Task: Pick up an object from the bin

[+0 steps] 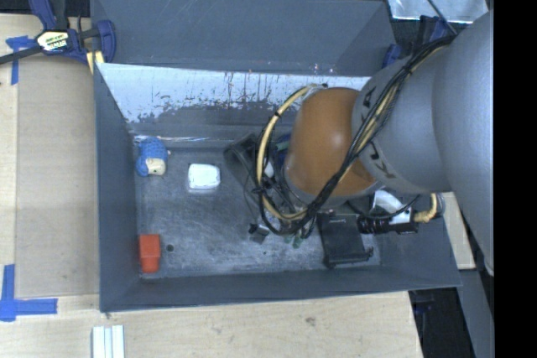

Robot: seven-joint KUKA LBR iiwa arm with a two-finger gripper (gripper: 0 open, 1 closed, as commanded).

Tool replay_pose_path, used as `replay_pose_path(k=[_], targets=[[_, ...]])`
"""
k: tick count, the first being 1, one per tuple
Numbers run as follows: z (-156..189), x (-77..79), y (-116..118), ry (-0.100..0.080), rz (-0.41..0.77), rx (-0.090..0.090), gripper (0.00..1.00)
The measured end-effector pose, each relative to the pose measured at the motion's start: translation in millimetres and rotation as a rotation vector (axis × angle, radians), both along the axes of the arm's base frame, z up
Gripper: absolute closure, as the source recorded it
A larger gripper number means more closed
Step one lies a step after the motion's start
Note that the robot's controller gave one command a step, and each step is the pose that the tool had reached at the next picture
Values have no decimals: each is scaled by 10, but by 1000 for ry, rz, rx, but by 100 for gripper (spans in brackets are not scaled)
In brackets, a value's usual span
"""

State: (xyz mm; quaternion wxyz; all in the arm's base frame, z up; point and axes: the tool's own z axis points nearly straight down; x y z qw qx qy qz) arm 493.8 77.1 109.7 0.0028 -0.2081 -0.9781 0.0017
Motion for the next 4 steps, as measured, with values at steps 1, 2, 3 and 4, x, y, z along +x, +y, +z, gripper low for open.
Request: replay_pose_path(k=[1,2,3,4], targets=[[1097,86,205,-10,-736,2,100],[601,181,180,-4,-734,-3,100],[629,185,184,-7,-732,-1,0],[-226,456,-92,-11,-744,-2,0]])
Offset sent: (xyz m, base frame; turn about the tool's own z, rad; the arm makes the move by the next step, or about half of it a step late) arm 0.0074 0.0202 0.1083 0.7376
